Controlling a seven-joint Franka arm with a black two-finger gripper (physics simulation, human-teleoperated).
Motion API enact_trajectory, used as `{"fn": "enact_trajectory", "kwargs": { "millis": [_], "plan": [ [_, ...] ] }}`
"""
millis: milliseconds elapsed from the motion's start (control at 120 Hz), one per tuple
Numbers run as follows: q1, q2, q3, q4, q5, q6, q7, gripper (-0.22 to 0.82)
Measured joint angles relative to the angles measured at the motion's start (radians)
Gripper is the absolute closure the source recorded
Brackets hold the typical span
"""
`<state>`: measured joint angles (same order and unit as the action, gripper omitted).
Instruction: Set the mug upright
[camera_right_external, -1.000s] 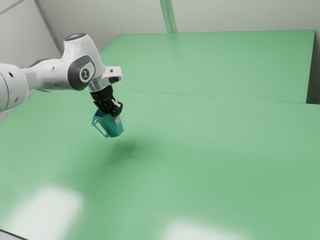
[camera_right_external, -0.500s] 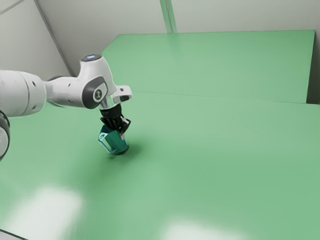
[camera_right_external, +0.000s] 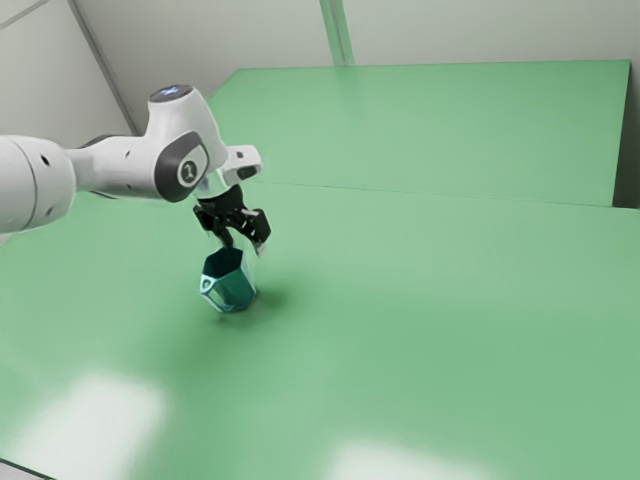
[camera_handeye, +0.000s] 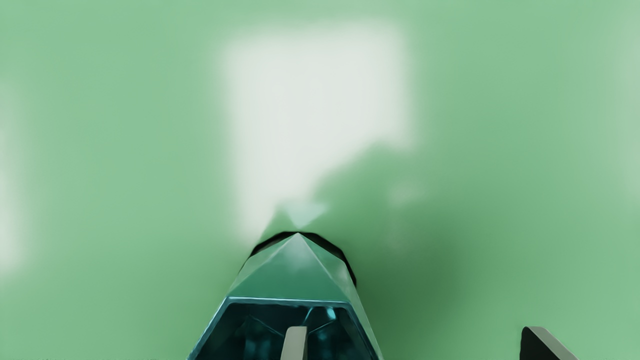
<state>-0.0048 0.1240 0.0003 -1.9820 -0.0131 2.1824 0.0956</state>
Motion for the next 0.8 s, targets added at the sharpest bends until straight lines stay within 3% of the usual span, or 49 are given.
{"fn": "enact_trajectory", "kwargs": {
  "millis": [108, 367, 550, 800],
  "plan": [
    [0.001, -0.023, -0.002, 0.085, -0.024, -0.071, -0.003, 0.09],
    [0.002, -0.031, 0.005, 0.413, -0.04, -0.37, -0.005, 0.03],
    [0.001, -0.048, 0.004, 0.441, -0.043, -0.495, -0.006, 0.01],
    [0.002, -0.048, 0.004, 0.441, -0.049, -0.549, -0.007, 0.0]
  ]
}}
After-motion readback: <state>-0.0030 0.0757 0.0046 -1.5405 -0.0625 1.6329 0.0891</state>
